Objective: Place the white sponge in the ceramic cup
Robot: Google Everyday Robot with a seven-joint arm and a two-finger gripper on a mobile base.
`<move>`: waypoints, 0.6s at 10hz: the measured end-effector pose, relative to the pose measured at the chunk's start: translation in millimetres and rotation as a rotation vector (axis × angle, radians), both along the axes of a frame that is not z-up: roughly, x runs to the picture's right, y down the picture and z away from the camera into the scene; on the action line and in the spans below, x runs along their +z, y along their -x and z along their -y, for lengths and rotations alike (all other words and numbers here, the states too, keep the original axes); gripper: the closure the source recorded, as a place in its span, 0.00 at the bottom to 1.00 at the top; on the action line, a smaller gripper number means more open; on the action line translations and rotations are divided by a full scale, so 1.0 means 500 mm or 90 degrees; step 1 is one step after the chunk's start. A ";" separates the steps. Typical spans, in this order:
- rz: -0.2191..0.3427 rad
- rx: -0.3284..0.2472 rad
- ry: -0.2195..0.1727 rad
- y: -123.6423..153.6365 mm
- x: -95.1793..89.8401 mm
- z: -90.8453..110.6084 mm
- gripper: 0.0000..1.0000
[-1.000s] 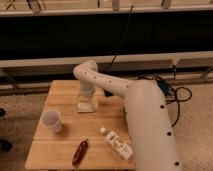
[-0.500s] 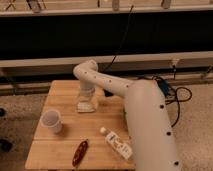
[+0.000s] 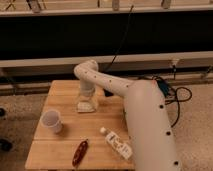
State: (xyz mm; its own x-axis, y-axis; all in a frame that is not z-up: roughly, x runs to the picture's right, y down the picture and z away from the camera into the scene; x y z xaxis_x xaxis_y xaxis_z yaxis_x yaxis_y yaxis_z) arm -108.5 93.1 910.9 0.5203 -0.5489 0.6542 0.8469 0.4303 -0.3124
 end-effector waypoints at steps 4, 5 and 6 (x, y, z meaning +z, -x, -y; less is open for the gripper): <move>0.014 0.009 0.020 -0.004 0.015 -0.026 0.22; 0.020 0.011 0.023 -0.005 0.015 -0.028 0.34; 0.023 0.011 0.027 -0.005 0.016 -0.029 0.42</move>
State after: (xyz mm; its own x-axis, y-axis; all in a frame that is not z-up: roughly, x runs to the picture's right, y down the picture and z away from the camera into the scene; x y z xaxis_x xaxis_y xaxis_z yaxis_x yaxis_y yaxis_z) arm -106.1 107.8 919.0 0.5057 -0.5115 0.6947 0.8501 0.4327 -0.3002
